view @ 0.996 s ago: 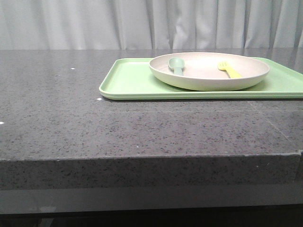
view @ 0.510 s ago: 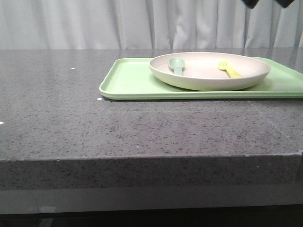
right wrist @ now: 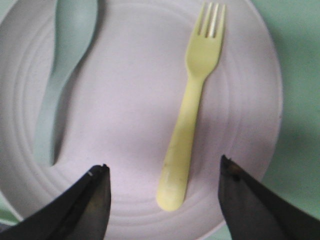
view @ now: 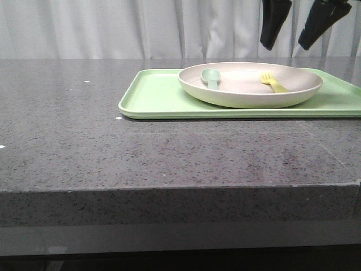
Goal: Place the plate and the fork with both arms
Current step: 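Lower the right gripper onto the yellow fork handle and close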
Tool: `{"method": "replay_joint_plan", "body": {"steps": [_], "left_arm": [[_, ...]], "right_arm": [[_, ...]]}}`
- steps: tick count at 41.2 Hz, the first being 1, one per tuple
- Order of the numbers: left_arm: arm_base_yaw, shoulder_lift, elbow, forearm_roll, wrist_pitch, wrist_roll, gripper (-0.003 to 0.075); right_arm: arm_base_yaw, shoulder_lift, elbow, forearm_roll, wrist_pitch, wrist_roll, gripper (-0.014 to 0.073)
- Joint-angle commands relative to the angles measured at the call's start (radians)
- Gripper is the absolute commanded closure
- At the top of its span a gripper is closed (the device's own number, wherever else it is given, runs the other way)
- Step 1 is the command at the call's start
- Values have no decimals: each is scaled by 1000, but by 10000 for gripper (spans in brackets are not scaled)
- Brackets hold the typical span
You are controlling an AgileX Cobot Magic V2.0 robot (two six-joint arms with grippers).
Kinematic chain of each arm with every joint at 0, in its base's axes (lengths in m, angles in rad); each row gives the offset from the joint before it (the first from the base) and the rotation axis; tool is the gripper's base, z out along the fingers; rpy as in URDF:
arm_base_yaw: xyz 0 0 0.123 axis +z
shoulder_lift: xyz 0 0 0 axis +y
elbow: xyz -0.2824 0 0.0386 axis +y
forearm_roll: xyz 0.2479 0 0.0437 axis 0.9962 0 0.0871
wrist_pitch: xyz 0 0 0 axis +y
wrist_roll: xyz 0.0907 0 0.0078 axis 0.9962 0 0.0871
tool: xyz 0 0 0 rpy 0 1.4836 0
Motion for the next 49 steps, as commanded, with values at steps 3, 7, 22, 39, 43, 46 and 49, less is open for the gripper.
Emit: {"method": "replay_joint_plan", "body": {"steps": [3, 7, 22, 39, 43, 46, 49], "left_arm": [[0, -4, -28, -2, -77, -8, 330], [0, -4, -28, -2, -77, -8, 330], [0, -4, -28, -2, -77, -8, 330], [0, -4, -28, -2, -77, -8, 330], [0, -4, -28, -2, -77, -8, 330], [0, -4, -28, -2, -77, -8, 330], [0, -4, -28, -2, -77, -8, 330]], "right_arm": [[-26, 6, -84, -7, 12, 15, 108], [-26, 42, -121, -7, 29, 15, 108], [-25, 192, -288, -23, 160, 31, 108], [-16, 218, -293, -29, 161, 33, 108], [-16, 222, -293, -40, 161, 33, 108], [-16, 232, -293, -41, 161, 33, 108], [-14, 241, -293, -41, 168, 33, 108]]}}
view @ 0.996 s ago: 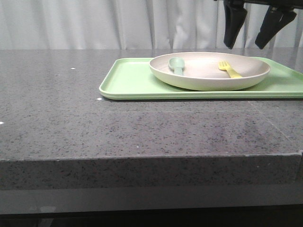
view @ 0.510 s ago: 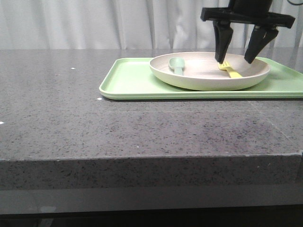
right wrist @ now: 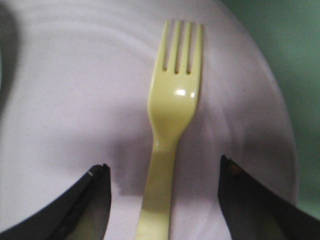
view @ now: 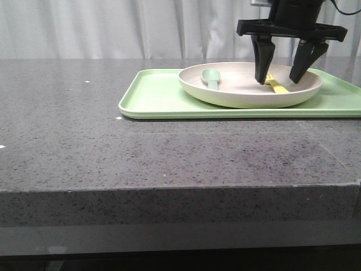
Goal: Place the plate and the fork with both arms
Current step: 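Lower the right gripper onto the yellow fork handle and close, then lift the fork with the right gripper and move it beside the plate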
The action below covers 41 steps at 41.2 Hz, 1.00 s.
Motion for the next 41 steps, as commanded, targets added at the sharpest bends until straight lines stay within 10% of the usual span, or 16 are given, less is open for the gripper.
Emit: {"method": "replay_joint_plan", "body": {"steps": [1, 29, 41], "left_arm": [[0, -4, -28, -2, -77, -8, 330], [0, -4, -28, -2, -77, -8, 330], [0, -4, -28, -2, -77, -8, 330]], "right_arm": [[2, -41, -32, -9, 41, -2, 108], [12, -25, -32, -10, 25, -2, 510], [12, -30, -68, -9, 62, -2, 536]]}}
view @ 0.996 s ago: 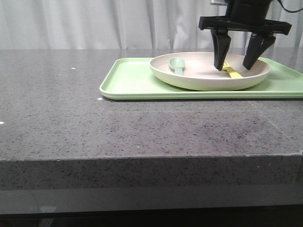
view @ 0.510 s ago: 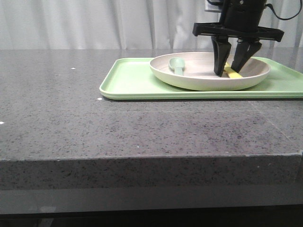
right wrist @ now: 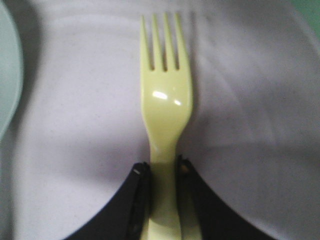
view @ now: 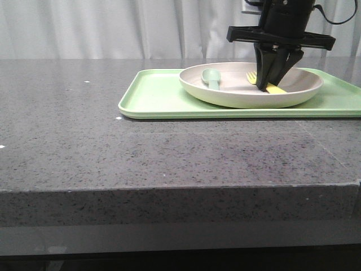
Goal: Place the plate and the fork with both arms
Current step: 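Lift the fork with the right gripper and move it beside the plate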
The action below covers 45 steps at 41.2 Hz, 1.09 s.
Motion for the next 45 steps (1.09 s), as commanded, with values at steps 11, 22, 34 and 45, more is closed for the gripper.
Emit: {"method": "replay_joint_plan", "body": {"steps": [11, 22, 34, 45], "left_arm": [[0, -4, -28, -2, -77, -8, 330], [0, -4, -28, -2, -77, -8, 330], [0, -4, -28, -2, -77, -8, 330], [0, -4, -28, -2, -77, -8, 330]], "right_arm": [[-8, -95, -145, -29, 104, -27, 536], [-72, -229, -130, -30, 104, -60, 536], [-196, -355, 69, -30, 102, -106, 536], [-213, -306, 180, -7, 13, -122, 536]]}}
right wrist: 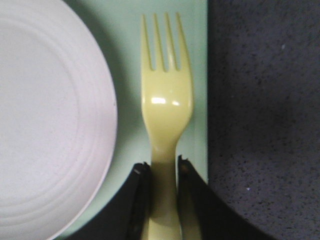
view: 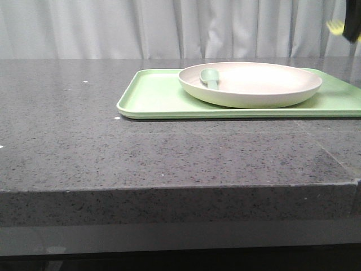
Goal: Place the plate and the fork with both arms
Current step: 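Lift the fork with the right gripper and move it beside the plate, then lower the fork onto the tray and open the right gripper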
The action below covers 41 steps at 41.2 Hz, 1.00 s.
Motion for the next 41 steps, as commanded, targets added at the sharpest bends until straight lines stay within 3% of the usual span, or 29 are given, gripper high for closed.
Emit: {"method": "replay_joint_plan", "body": {"steps": [1, 20, 32, 41], "left_arm": [[0, -4, -28, -2, -77, -8, 330], [0, -4, -28, -2, -77, -8, 330], [0, -4, -28, -2, -77, -8, 330], [0, -4, -28, -2, -77, -8, 330]], "right_arm": [[-4, -18, -10, 20, -12, -14, 536], [-6, 95, -10, 22, -87, -12, 528], [-6, 96, -10, 22, -95, -12, 269], [-6, 95, -18, 22, -92, -12, 209]]}}
